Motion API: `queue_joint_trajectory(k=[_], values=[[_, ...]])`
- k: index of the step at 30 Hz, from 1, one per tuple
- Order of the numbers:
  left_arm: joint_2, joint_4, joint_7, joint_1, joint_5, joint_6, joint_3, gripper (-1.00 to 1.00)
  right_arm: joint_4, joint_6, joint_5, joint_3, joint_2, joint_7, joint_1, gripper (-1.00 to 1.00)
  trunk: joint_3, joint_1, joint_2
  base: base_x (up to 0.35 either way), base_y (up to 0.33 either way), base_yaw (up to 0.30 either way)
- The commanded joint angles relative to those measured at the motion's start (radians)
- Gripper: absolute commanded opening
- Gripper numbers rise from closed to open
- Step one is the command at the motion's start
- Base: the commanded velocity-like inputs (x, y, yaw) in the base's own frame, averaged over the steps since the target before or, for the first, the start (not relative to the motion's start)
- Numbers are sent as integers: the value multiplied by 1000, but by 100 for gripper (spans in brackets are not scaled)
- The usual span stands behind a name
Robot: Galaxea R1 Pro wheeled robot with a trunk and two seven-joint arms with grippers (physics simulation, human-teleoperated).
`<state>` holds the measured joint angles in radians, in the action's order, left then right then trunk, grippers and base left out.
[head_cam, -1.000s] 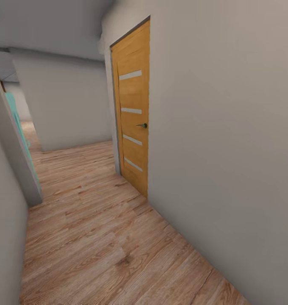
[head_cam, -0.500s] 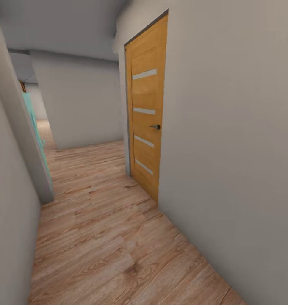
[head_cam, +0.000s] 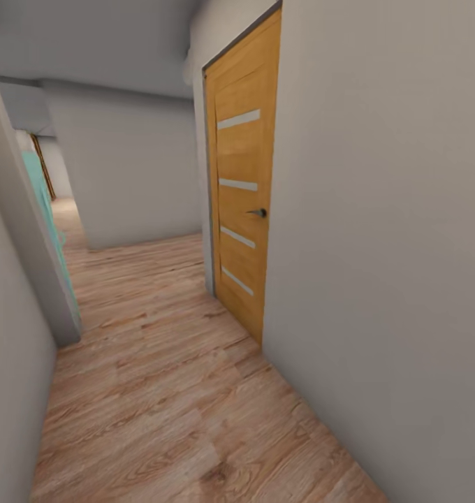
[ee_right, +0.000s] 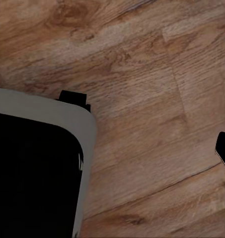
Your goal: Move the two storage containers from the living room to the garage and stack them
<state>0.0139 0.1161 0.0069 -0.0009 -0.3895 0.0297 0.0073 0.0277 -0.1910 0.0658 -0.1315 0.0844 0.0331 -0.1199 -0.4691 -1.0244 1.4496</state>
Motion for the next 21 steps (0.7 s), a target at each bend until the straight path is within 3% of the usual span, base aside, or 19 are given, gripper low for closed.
queue_joint_trajectory(k=[1,7,21], values=[[0,1,1,0,-3,2,0,100,3,-4,6,-4,0,4,-1,100,-1,-1,0,321,0,0],[0,1,1,0,-1,2,0,100,3,-8,8,-6,2,3,-1,100,-1,-1,0,321,0,123],[0,1,1,0,-2,-2,0,100,3,-8,9,-7,1,4,-1,100,-1,-1,0,321,0,267]])
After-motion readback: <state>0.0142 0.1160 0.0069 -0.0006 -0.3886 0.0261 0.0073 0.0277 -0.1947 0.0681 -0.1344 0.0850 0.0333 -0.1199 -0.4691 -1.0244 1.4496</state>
